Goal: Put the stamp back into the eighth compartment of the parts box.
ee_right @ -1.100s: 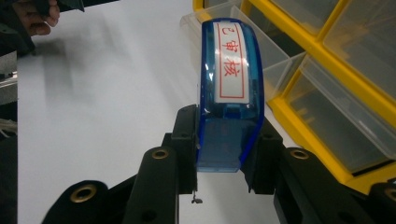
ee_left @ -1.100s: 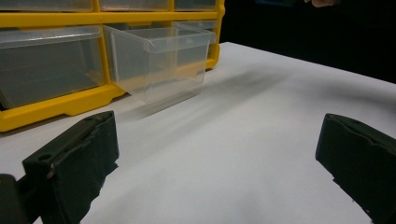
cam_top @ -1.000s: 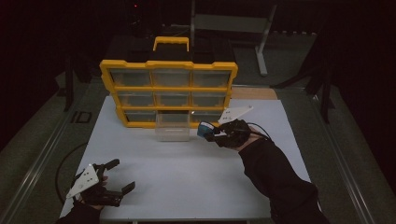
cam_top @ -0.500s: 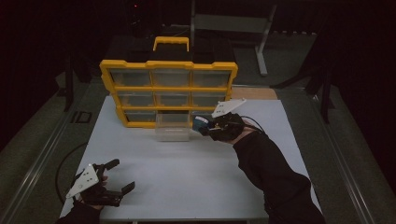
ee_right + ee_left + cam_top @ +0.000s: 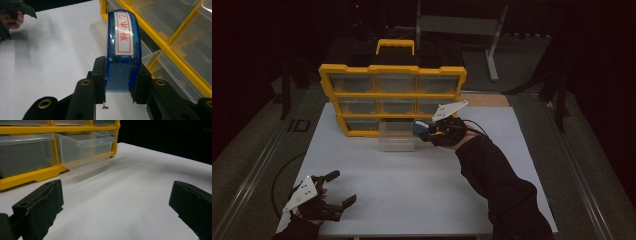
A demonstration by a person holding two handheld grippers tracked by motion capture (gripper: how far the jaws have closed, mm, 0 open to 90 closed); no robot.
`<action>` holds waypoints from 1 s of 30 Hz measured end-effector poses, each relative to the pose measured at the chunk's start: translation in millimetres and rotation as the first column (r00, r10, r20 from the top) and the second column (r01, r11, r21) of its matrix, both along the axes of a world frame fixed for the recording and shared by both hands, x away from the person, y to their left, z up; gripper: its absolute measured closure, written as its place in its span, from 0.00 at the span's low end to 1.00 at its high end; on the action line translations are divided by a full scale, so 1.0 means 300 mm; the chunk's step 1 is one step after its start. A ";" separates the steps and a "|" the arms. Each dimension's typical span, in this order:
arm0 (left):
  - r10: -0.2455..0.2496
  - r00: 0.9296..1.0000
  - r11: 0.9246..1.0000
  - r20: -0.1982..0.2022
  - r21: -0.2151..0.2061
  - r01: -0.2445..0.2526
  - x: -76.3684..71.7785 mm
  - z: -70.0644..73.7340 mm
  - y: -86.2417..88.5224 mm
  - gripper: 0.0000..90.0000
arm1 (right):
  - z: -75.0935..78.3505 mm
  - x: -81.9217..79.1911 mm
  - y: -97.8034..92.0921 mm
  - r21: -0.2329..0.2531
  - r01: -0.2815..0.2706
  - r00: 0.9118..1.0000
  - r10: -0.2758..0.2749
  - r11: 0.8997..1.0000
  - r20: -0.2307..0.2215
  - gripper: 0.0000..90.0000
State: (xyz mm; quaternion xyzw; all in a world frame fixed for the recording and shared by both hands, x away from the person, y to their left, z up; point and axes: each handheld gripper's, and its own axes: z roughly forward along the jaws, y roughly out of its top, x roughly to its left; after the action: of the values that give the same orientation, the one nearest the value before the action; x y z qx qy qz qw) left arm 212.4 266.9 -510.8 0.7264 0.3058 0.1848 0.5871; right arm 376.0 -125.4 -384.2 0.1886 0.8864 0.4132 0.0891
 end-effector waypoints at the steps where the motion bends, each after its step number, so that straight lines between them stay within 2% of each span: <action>1: 0.000 1.000 1.000 0.000 0.001 0.000 0.000 0.000 0.000 0.00 | 0.000 0.004 0.006 -0.003 -0.002 1.000 0.002 1.000 0.001 0.77; 30: -0.002 1.000 1.000 0.001 0.003 0.002 -0.002 0.001 0.003 0.00 | -0.010 0.076 0.121 0.020 -0.019 1.000 0.019 1.000 -0.006 0.77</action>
State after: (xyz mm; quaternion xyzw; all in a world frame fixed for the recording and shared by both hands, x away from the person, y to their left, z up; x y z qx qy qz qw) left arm 211.7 267.8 -510.3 0.7274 0.3046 0.1851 0.5864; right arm 398.8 -89.1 -387.4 0.1822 0.8843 0.4223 0.0804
